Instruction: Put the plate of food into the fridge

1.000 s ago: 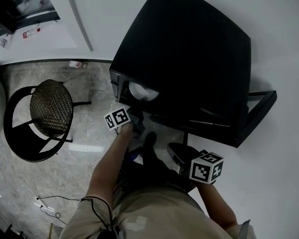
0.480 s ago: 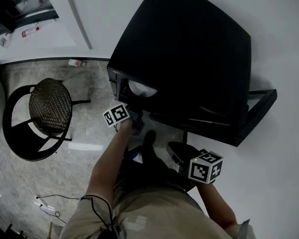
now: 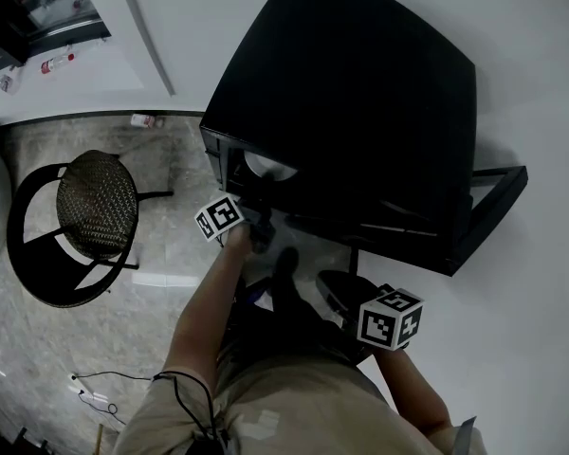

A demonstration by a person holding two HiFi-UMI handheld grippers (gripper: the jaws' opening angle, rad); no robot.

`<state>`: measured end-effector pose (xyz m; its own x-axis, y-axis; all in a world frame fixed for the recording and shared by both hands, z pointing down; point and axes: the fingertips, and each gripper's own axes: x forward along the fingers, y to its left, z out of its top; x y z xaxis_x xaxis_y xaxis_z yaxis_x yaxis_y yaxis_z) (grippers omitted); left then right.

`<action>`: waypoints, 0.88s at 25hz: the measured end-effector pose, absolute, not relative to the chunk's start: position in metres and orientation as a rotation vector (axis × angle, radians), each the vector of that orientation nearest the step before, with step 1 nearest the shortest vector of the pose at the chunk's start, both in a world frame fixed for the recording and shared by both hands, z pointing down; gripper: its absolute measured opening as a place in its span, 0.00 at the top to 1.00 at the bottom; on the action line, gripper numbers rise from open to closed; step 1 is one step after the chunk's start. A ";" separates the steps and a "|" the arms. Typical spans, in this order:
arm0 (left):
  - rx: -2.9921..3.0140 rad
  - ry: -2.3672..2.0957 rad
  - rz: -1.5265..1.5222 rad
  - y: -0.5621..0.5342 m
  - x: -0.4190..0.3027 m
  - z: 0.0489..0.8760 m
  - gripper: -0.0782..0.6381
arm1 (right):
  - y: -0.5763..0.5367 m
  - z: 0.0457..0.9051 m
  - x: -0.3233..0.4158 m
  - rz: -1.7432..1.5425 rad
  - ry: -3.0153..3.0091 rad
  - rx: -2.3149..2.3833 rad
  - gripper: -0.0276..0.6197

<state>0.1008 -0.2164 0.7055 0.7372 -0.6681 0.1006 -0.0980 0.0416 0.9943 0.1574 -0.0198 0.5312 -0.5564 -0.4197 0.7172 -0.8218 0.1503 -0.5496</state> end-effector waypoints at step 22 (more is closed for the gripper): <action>1.559 -0.688 -0.312 -0.203 0.110 0.721 0.78 | -0.020 0.533 0.156 1.386 -2.034 1.184 0.91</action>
